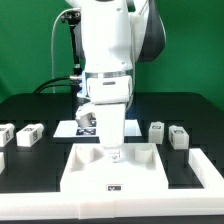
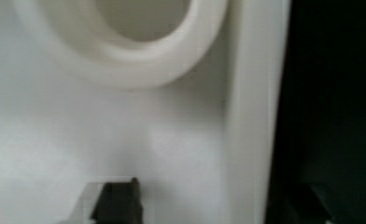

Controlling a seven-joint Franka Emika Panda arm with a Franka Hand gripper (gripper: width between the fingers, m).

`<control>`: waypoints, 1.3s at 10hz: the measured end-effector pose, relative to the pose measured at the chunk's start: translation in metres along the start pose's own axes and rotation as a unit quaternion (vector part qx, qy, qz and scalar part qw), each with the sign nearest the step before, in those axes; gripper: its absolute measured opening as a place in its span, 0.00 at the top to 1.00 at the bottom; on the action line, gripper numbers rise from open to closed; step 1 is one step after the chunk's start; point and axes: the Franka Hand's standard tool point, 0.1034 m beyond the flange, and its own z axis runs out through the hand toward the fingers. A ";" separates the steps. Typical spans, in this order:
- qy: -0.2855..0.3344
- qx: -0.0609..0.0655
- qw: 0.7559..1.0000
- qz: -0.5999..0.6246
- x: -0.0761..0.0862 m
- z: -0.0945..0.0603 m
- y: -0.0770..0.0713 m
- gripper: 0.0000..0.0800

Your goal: Assemble one leg

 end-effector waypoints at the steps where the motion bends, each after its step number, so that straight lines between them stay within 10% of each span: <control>1: 0.000 0.000 1.000 0.000 0.000 0.000 0.000 0.70; 2: 0.000 0.001 1.000 0.000 0.000 0.000 -0.001 0.92; 9: 0.000 0.001 1.000 0.000 0.002 0.000 0.000 0.94; 13: -0.007 0.017 0.999 -0.050 0.054 0.002 0.008 0.94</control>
Offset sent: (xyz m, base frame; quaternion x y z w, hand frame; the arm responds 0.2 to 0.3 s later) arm 0.0000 0.0000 0.0000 0.0000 0.0000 0.0000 1.0000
